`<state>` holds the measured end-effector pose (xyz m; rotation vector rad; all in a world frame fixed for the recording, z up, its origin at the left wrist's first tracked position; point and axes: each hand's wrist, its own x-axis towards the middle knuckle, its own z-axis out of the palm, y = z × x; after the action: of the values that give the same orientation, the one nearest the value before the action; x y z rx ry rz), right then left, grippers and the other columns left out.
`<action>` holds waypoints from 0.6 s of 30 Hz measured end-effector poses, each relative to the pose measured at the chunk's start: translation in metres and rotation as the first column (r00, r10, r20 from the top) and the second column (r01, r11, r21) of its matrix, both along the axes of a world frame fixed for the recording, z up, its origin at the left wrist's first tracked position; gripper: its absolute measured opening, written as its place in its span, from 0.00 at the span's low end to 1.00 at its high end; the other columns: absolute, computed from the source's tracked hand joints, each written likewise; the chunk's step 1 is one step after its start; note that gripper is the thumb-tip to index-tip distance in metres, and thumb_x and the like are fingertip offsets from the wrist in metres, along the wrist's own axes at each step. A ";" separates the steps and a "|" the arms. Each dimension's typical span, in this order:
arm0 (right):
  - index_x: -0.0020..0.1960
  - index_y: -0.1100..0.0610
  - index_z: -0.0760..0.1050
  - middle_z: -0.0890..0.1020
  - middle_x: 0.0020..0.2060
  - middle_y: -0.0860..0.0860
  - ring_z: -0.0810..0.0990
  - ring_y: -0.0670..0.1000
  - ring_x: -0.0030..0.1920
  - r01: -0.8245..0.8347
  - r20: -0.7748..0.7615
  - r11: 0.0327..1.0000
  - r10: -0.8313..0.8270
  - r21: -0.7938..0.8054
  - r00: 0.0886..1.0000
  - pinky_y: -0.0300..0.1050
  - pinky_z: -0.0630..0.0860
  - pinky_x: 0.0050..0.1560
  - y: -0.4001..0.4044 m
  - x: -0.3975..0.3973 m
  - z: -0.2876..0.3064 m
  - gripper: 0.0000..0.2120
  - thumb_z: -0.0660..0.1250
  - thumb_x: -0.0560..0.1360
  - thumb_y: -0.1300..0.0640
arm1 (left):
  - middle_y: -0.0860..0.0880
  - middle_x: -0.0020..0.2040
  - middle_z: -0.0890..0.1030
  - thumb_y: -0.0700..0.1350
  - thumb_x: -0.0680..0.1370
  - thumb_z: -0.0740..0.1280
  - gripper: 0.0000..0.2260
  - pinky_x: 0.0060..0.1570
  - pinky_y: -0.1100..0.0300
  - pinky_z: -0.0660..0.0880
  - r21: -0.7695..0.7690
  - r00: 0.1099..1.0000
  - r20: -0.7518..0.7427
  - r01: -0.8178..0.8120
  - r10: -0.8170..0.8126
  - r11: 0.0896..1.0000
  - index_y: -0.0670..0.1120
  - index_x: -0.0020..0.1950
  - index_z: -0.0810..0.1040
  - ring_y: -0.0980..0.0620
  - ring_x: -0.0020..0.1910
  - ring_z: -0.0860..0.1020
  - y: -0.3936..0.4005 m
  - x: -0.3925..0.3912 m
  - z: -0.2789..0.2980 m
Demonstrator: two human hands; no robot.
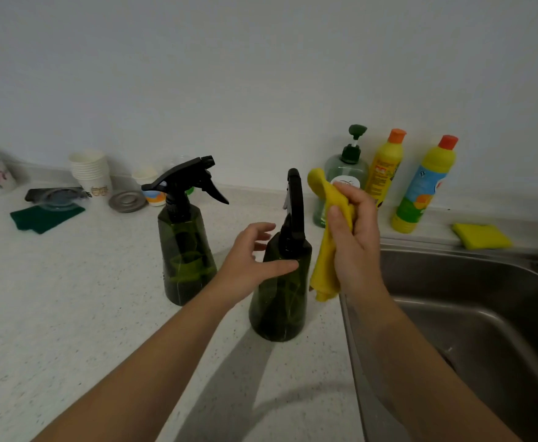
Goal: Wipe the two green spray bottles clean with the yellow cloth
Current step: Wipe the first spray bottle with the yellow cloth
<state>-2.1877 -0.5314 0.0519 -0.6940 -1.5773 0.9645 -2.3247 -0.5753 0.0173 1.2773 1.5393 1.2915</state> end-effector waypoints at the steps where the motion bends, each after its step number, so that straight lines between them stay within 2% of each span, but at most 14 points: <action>1: 0.59 0.48 0.65 0.68 0.52 0.36 0.69 0.29 0.50 -0.007 0.028 0.999 0.006 0.039 1.000 0.22 0.67 0.50 0.001 -0.005 0.004 0.14 0.58 0.73 0.53 | 0.51 0.60 0.71 0.45 0.67 0.72 0.24 0.56 0.58 0.67 0.011 1.000 -0.006 -0.009 0.009 1.000 0.52 0.59 0.66 0.51 0.59 0.70 0.001 0.004 0.001; 3: 0.60 0.46 0.64 0.69 0.55 0.37 0.68 0.32 0.55 -0.049 0.099 0.995 0.040 0.085 0.994 0.27 0.67 0.57 0.004 -0.016 0.008 0.16 0.56 0.73 0.53 | 0.52 0.53 0.74 0.44 0.67 0.73 0.21 0.56 0.57 0.71 0.031 1.000 -0.013 0.003 -0.003 1.000 0.50 0.55 0.68 0.50 0.57 0.73 0.003 0.008 0.001; 5: 0.62 0.44 0.63 0.68 0.59 0.37 0.66 0.30 0.59 -0.117 0.133 0.990 0.106 0.076 0.985 0.28 0.63 0.62 0.006 -0.024 0.007 0.16 0.56 0.75 0.53 | 0.51 0.52 0.76 0.43 0.67 0.73 0.19 0.57 0.55 0.72 0.048 1.000 -0.003 0.018 -0.018 0.999 0.49 0.54 0.70 0.48 0.55 0.75 0.005 0.005 0.000; 8: 0.65 0.43 0.57 0.63 0.63 0.37 0.61 0.21 0.56 -0.174 0.145 0.985 0.172 0.003 0.974 0.18 0.57 0.57 0.010 -0.031 0.005 0.17 0.52 0.79 0.55 | 0.49 0.55 0.77 0.41 0.68 0.71 0.19 0.57 0.57 0.72 0.052 0.997 0.051 0.056 -0.058 0.997 0.50 0.56 0.71 0.49 0.57 0.75 0.007 -0.004 -0.001; 10: 0.68 0.43 0.54 0.61 0.64 0.37 0.61 0.25 0.57 -0.182 0.162 0.982 0.187 -0.041 0.969 0.15 0.56 0.54 0.014 -0.035 0.005 0.19 0.49 0.79 0.54 | 0.50 0.56 0.77 0.40 0.69 0.71 0.19 0.53 0.63 0.72 0.055 0.993 0.079 0.083 -0.087 0.995 0.51 0.57 0.71 0.49 0.58 0.74 0.009 -0.009 -0.001; 12: 0.70 0.45 0.54 0.62 0.64 0.39 0.63 0.33 0.60 -0.178 0.157 0.980 0.190 -0.085 0.969 0.14 0.57 0.52 0.018 -0.038 0.001 0.19 0.48 0.79 0.53 | 0.50 0.56 0.77 0.40 0.69 0.70 0.19 0.48 0.69 0.73 0.058 0.989 0.092 0.110 -0.115 0.992 0.51 0.58 0.71 0.50 0.58 0.74 0.010 -0.012 -0.002; 16: 0.66 0.47 0.59 0.69 0.54 0.36 0.68 0.25 0.49 -0.177 0.131 0.972 0.198 -0.157 0.971 0.16 0.63 0.47 0.017 -0.034 -0.009 0.16 0.48 0.79 0.55 | 0.51 0.56 0.77 0.38 0.70 0.69 0.19 0.49 0.71 0.74 0.054 0.973 0.128 0.184 -0.190 0.981 0.53 0.57 0.70 0.53 0.59 0.74 0.006 -0.014 -0.003; 18: 0.66 0.47 0.60 0.71 0.56 0.39 0.70 0.29 0.52 -0.175 0.141 0.969 0.200 -0.173 0.970 0.21 0.66 0.52 0.012 -0.031 -0.015 0.16 0.48 0.79 0.55 | 0.53 0.55 0.77 0.37 0.70 0.68 0.19 0.52 0.68 0.75 0.052 0.968 0.132 0.211 -0.216 0.976 0.55 0.55 0.71 0.53 0.58 0.74 0.005 -0.016 -0.001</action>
<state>-2.2189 -0.5198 0.0368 -0.7564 -1.7410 1.2118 -2.3408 -0.5699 0.0159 1.3103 1.2511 1.2462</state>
